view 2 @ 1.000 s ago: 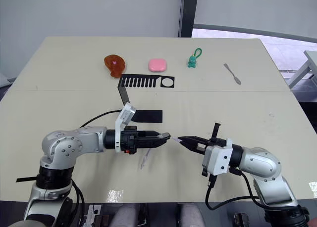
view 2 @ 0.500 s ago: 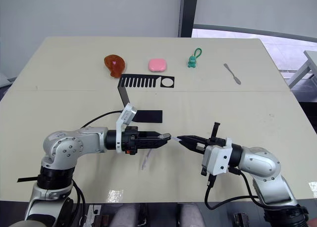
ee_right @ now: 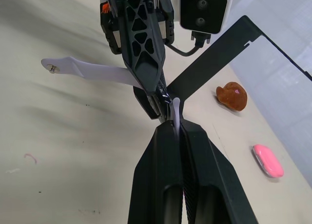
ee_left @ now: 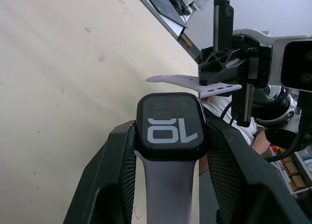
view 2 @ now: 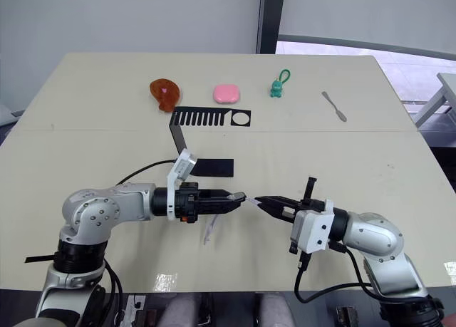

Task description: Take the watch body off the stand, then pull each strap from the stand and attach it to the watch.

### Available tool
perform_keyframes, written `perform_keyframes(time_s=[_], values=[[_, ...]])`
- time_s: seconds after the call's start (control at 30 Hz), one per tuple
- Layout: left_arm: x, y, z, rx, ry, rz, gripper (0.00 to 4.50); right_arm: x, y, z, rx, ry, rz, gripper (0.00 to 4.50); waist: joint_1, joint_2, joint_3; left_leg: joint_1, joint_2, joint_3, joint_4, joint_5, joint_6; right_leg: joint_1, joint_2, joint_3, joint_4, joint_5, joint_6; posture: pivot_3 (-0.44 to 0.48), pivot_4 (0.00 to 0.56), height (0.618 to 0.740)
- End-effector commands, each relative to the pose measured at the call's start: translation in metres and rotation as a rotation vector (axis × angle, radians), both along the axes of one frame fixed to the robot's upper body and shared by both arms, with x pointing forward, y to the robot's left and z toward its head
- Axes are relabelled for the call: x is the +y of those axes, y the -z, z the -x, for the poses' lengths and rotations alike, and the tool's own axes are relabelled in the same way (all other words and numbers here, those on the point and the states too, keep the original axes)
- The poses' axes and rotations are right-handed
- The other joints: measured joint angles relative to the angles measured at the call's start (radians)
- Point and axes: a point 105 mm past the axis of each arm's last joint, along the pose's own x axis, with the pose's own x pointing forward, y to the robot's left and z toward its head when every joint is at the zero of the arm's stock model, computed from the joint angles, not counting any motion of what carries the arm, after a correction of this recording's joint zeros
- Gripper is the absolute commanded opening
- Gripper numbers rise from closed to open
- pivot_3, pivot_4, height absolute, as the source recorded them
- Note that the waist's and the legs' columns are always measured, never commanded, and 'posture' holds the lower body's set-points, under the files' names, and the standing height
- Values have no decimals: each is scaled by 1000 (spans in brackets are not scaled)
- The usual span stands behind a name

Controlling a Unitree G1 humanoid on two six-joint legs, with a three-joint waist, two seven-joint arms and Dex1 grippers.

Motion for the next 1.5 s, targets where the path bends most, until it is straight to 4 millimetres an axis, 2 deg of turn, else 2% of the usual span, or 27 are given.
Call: perform_keyframes(time_s=[0.03,1.5], values=[[0,-7,3,-18,11,34,1583,3,-6,3,-30,-18,-19,0,0,0,0,0,0,0,0,0,0,0,0,0,0,0,0,0,150,740],[-1,-6,5,-7,21,25,1583,-3,-2,0,-24,-1,-14,0,0,0,0,0,0,0,0,0,0,0,0,0,0,0,0,0,150,740]])
